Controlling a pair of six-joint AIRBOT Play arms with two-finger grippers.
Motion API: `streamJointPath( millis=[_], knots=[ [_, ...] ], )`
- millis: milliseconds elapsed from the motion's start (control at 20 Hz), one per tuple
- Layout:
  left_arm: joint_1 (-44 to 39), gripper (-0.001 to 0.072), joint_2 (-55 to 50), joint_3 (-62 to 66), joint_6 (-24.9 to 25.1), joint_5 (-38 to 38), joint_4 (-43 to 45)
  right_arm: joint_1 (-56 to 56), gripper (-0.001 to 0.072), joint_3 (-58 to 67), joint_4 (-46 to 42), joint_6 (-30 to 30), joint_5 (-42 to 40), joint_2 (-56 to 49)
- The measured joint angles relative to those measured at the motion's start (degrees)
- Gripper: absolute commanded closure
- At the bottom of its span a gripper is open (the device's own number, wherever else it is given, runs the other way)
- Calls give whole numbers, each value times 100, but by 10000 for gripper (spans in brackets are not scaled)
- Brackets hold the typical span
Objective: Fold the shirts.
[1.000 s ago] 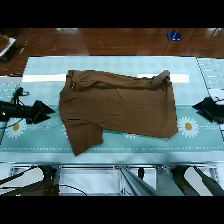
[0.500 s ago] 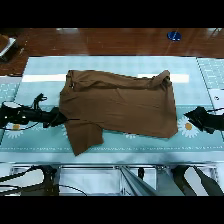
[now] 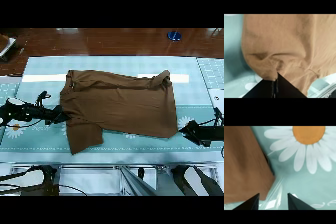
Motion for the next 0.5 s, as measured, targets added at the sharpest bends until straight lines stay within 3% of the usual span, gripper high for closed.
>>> streamJointPath(
  millis=[400, 450, 500],
  knots=[
    [-4, 692, -2, 33, 15, 50, -15, 896, 321, 20, 695, -138, -608, -1019],
    [-4, 692, -2, 46, 17, 63, -17, 1021, 439, 85, 776, -122, -647, -1176],
    [-4, 692, -2, 55, 20, 76, -44, 1163, 610, 170, 833, -118, -732, -1360]
  ],
)
